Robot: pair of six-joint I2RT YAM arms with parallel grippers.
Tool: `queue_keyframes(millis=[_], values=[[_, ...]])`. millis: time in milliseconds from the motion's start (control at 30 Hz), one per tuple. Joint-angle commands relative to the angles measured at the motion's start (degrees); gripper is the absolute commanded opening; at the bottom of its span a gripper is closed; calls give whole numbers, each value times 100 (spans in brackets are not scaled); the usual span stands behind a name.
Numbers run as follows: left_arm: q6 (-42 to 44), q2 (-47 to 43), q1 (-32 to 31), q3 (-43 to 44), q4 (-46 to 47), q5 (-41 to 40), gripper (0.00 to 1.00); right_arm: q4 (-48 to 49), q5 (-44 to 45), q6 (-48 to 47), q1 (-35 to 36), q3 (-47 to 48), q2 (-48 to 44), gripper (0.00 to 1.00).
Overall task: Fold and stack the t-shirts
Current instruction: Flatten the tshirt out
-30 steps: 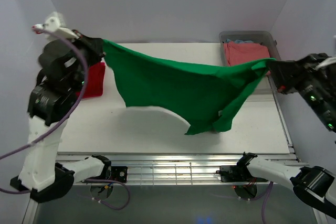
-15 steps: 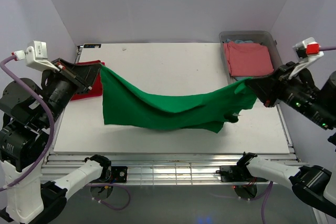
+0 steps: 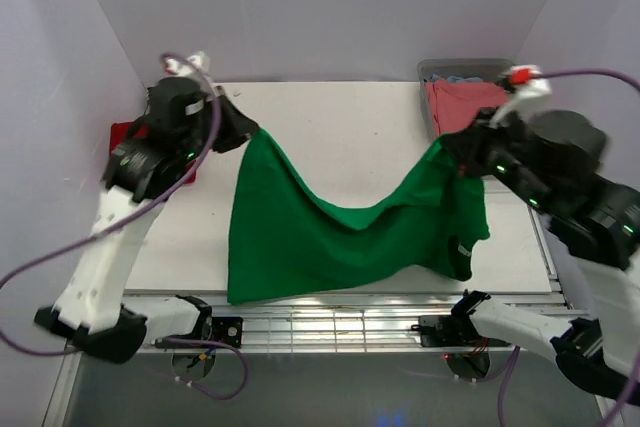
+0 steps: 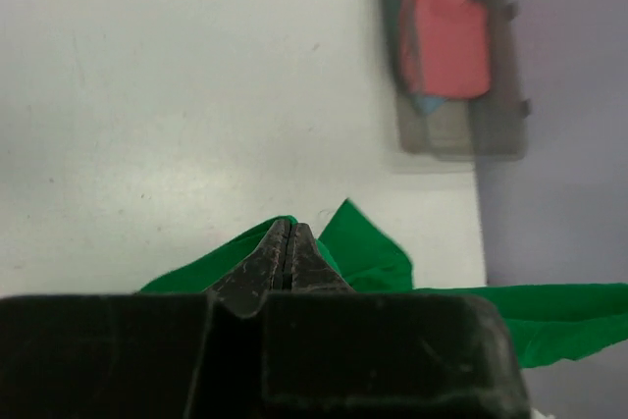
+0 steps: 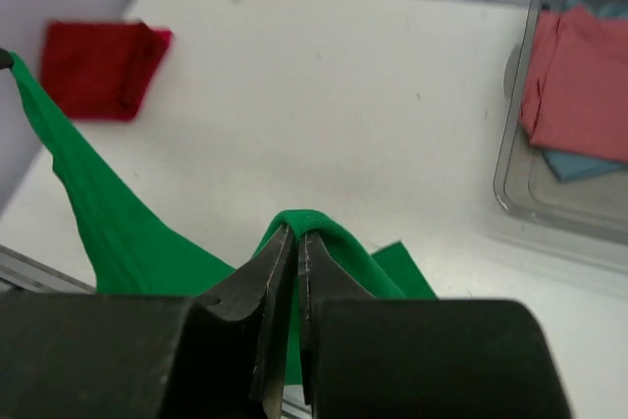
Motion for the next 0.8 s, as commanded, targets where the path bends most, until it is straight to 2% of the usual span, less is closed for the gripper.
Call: queue_keyframes(millis=[0, 100, 200, 233, 300, 333, 367, 400, 467, 500, 567, 600, 633, 733, 767], values=[[216, 1018, -8, -425, -192, 248, 0, 360, 310, 345, -5, -776, 1012, 8], [444, 1580, 62, -278, 152, -61, 0, 896, 599, 188, -57, -971, 1383, 8], [656, 2511, 342, 774, 310, -17, 0, 1608, 943, -224, -496, -647, 2007, 8], [708, 2724, 395, 1448, 372, -35, 0, 1792, 908, -287, -636, -498, 2295, 8], [805, 3128, 640, 2259, 539, 61, 0, 2414, 890, -558, -997, 28, 2526, 8], [805, 3592, 738, 2742, 548, 123, 0, 2549, 882, -629, -1120, 300, 2788, 8], [710, 3857, 861, 3869, 514, 141, 0, 2663, 855, -734, -1312, 607, 2930, 8], [570, 4051, 1149, 4263, 739, 602, 0, 2743, 847, -953, -1401, 1376, 3279, 8], [271, 3984, 1414, 4250, 1240, 896, 0, 2787, 855, -1253, -1560, 2224, 3624, 8], [191, 3870, 1511, 4136, 1773, 827, 0, 2953, 855, -1393, -1604, 2828, 3826, 8], [225, 3352, 1556, 3507, 2400, 774, 0, 3348, 768, -1815, -1727, 2922, 3802, 8], [321, 3159, 1565, 3267, 2994, 748, 0, 3628, 646, -1895, -1771, 2565, 3558, 8], [366, 2992, 1574, 3108, 3174, 669, 0, 4232, 505, -1991, -1832, 2292, 3390, 8], [725, 2622, 1591, 2713, 3352, 590, 0, 5157, 188, -2220, -2000, 1213, 2765, 8], [796, 2403, 1591, 2529, 3361, 572, 0, 5160, 135, -2264, -2000, 1086, 2703, 8]])
